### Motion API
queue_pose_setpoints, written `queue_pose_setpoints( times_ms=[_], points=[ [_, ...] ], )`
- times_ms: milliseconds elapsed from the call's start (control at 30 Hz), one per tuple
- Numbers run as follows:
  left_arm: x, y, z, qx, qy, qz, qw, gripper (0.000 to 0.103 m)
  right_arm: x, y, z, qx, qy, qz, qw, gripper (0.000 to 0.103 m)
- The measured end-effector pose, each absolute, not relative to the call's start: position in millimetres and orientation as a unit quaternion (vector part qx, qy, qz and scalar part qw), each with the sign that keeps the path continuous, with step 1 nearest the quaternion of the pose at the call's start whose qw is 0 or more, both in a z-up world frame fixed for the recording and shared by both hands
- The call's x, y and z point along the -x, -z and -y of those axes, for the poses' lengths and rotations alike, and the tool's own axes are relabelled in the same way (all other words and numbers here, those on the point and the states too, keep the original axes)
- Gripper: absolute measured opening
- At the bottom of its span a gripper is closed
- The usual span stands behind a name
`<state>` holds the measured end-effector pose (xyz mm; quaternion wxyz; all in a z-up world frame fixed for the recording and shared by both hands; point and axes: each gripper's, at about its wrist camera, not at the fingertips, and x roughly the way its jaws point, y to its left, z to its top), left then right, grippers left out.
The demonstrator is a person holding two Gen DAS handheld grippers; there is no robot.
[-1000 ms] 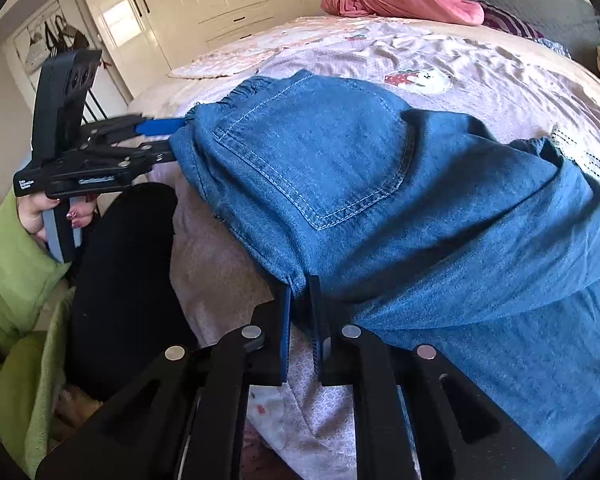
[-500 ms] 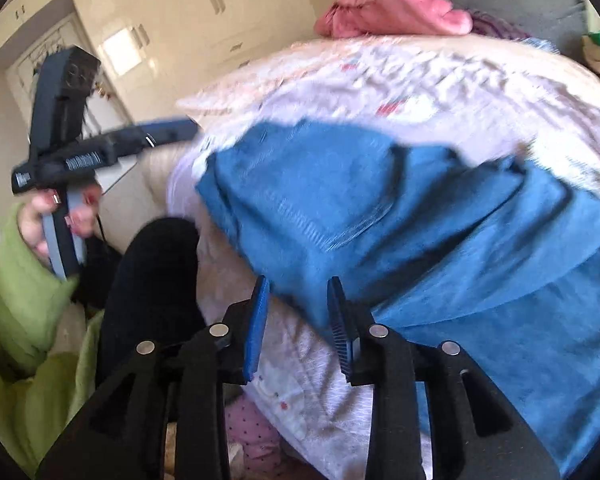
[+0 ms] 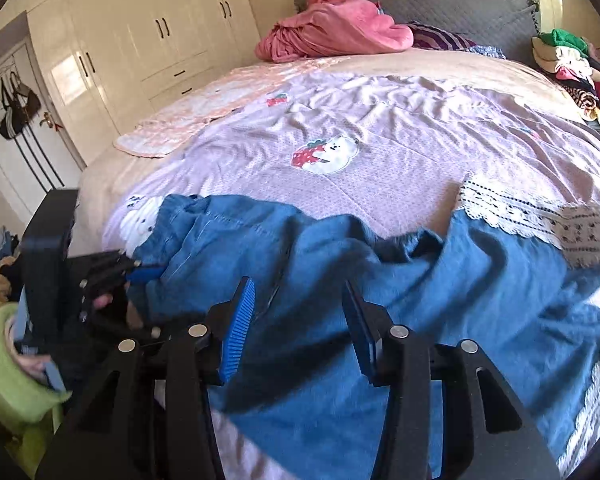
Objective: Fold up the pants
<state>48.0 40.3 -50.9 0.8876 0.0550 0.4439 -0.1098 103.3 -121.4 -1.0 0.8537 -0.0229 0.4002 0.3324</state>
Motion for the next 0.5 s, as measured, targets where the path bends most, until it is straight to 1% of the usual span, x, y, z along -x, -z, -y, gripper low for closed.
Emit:
queue_pose_setpoints(
  times_ms=[100,200,233,367,500],
  points=[
    [-51,54,-42,-0.047,0.111,-0.443,0.888,0.055,-119,15,115,0.030,-0.313,-0.424,0.850,0.050],
    [-52,56,-42,-0.046,0.112,-0.440,0.890,0.055,-134,43,113,0.046,-0.273,-0.475,0.835,0.050],
    [-51,56,-40,-0.050,0.111,-0.438,0.891,0.055,-136,50,113,0.042,-0.271,-0.480,0.833,0.050],
    [-52,57,-41,-0.047,0.113,-0.435,0.892,0.056,-134,53,114,0.036,-0.276,-0.473,0.836,0.052],
    [-49,46,-42,-0.037,0.114,-0.433,0.894,0.056,-129,34,128,-0.001,-0.292,-0.463,0.837,0.052]
  ],
)
